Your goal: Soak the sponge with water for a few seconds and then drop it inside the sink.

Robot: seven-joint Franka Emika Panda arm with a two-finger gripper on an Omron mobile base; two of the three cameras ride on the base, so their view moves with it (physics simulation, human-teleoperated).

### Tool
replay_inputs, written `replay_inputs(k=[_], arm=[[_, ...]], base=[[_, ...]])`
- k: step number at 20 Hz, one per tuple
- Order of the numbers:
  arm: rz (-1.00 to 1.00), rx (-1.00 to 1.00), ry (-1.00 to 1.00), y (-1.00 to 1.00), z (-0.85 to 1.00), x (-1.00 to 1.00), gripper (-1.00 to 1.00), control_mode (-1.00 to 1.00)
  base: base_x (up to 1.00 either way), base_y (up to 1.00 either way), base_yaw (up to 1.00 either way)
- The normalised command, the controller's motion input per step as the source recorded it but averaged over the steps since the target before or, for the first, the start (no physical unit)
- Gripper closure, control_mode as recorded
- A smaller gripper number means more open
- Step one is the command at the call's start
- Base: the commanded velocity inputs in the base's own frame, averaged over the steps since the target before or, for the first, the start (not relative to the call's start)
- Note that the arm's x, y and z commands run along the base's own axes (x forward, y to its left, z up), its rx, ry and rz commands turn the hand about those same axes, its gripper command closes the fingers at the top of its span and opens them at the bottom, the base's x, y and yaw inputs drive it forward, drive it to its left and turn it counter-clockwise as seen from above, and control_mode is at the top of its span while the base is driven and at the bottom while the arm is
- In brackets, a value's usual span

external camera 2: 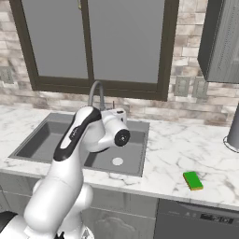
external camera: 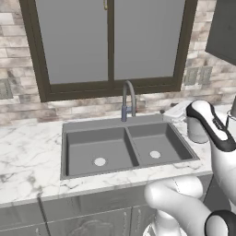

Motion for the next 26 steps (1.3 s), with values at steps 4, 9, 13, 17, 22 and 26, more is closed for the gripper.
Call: replay_inputs(k=[4, 9, 13, 17, 22, 26], arm=[[0.0, 0.0, 0.0, 0.0, -0.18, 0.22, -1.0, -1.0], [0.01, 0.0, 0.0, 0.0, -0.12, 0.23, -1.0, -1.0], [0.02, 0.0, 0.01, 0.0, -0.07, 0.26, -1.0, -1.0], [0.03, 0.0, 0.0, 0.0, -0.11, 0.28, -1.0, -1.0], [0.03, 0.0, 0.0, 0.0, -0.11, 0.29, -1.0, -1.0], [0.03, 0.0, 0.0, 0.0, -0.15, 0.23, -1.0, -1.0]], base=[[0.0, 0.0, 0.0], [0.0, 0.0, 0.0], [0.0, 0.0, 0.0], [0.0, 0.0, 0.0], [0.0, 0.0, 0.0], [0.0, 0.0, 0.0]])
